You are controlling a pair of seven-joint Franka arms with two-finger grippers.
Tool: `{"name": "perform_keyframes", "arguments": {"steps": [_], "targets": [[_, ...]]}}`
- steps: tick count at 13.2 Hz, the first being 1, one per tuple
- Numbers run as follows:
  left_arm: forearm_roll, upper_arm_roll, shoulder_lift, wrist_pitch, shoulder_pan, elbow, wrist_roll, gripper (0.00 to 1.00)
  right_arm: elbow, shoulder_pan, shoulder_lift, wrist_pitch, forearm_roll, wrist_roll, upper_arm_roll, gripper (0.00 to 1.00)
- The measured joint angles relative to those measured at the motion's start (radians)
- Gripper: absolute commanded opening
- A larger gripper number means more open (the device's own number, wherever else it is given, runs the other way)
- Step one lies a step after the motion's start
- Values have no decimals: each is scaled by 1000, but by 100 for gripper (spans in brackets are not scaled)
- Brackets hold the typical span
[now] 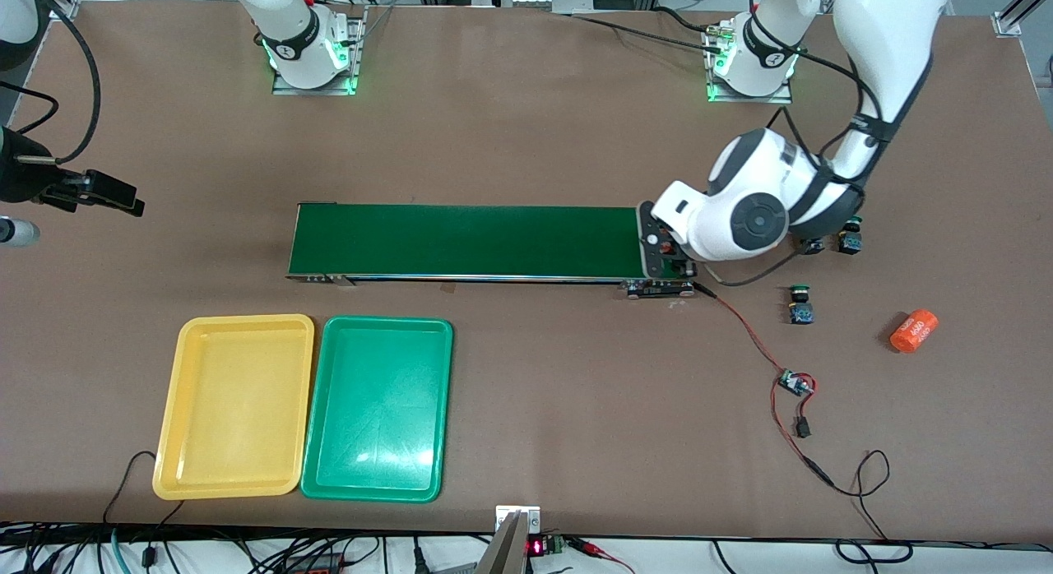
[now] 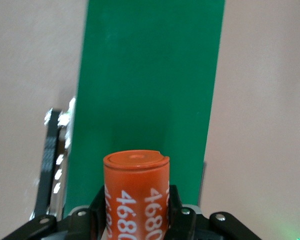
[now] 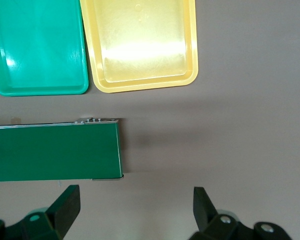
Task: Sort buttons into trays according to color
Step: 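Carry the orange cylinder with the left gripper over the conveyor belt, then lower the cylinder onto the belt and open the left gripper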
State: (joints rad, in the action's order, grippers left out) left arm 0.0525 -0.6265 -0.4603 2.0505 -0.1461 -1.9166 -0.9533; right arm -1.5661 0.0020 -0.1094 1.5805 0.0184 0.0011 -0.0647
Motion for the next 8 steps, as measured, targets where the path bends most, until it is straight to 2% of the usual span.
{"name": "perform_keyframes", "arguments": {"steps": [3,4,5,6,8], "targets": [[55,-3,-1,67,45,-19,-2,22,0,0,0,0,0,0,0,100],[63,-3,-5,110,46,-34,-2,28,0,0,-1,0,0,0,0,100],[65,-2,-12,156,46,-55,-2,76,0,0,-1,0,0,0,0,100],[66,-2,-18,188,45,-72,-2,100,0,0,-1,0,0,0,0,100],[66,-2,-27,205,45,-84,-4,100,0,0,-1,0,0,0,0,100]]}}
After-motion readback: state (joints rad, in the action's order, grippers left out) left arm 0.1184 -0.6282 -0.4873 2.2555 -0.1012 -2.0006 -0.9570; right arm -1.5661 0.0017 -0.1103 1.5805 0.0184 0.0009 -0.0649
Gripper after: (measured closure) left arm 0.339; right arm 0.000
